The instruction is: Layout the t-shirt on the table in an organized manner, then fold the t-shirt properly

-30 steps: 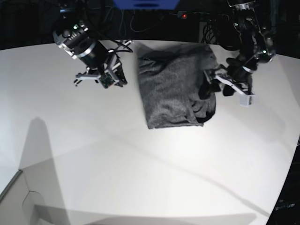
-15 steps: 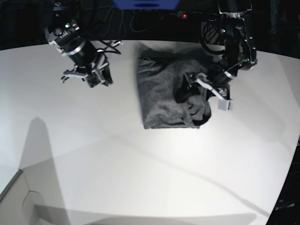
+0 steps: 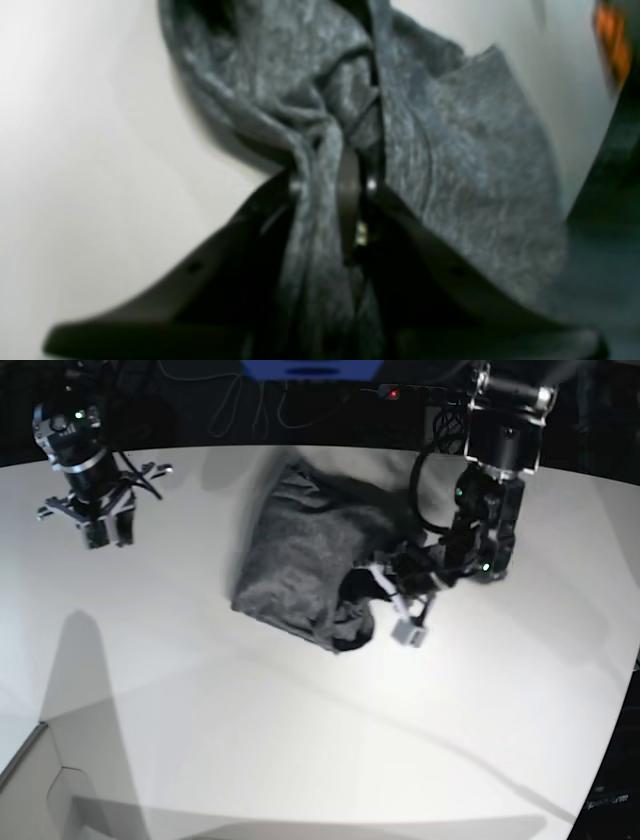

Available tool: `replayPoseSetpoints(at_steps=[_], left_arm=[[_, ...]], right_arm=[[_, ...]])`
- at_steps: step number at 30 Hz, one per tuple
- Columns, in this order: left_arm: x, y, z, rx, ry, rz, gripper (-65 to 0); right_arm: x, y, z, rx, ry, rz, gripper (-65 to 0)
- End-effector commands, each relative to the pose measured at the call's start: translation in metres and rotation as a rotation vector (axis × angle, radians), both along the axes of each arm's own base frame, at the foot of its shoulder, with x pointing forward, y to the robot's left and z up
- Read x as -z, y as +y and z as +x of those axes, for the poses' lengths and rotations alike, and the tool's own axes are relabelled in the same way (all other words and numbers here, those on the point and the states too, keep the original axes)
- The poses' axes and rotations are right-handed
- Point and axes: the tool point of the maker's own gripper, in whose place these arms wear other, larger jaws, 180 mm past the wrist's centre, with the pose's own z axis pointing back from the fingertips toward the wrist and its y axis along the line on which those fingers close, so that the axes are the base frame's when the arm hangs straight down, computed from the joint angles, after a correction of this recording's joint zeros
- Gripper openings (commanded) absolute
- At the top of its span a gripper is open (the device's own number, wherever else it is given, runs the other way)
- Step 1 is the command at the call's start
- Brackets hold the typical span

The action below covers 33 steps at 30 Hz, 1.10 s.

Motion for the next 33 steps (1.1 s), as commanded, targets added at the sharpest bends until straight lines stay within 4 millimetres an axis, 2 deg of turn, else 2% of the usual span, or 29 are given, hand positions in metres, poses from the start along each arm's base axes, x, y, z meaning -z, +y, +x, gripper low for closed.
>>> replayPoseSetpoints(at_steps=[1, 4, 8, 11, 15, 19, 24, 27, 30, 33], left_arm=[[0.01, 0.005, -0.002, 0.076, 0.027, 0.127, -64.4], [-0.01, -0.012, 0.02, 0.209, -0.073, 0.197, -64.9], [-0.036, -0.046, 0.046, 0.407, -0.266, 0.326, -64.9], [-0.042, -0.079, 0.047, 0.549, -0.399, 0.412, -64.9], [-0.058, -0.121, 0.051, 0.63, -0.561, 0.446, -64.9], [-0.046, -0.152, 0.034, 0.772, -0.587, 0.442, -64.9], [-0.029, -0.162, 0.03, 0.875, -0.579, 0.509, -64.9], [-0.031, -0.163, 0.032, 0.882, -0.592, 0.526, -64.9], [-0.038, -0.159, 0.043, 0.873, -0.604, 0.541, -64.8], [-0.044, -0.157, 0.05, 0.86, -0.614, 0.55, -58.6]], right_arm=[[-0.013, -0.005, 0.003, 0.015, -0.051, 0.009, -58.7], [-0.02, -0.025, -0.003, 0.082, -0.08, 0.026, -58.7], [-0.023, -0.044, -0.011, 0.14, -0.088, 0.021, -58.7], [-0.023, -0.053, -0.017, 0.167, -0.08, 0.008, -58.7], [-0.023, -0.066, -0.027, 0.218, -0.072, -0.004, -58.7], [-0.022, -0.079, -0.039, 0.28, -0.067, -0.012, -58.7], [-0.021, -0.087, -0.048, 0.321, -0.06, -0.016, -58.7], [-0.02, -0.089, -0.052, 0.327, -0.052, -0.02, -58.7], [-0.018, -0.087, -0.055, 0.321, -0.039, -0.02, -58.7], [-0.017, -0.087, -0.056, 0.322, -0.036, -0.019, -58.7]])
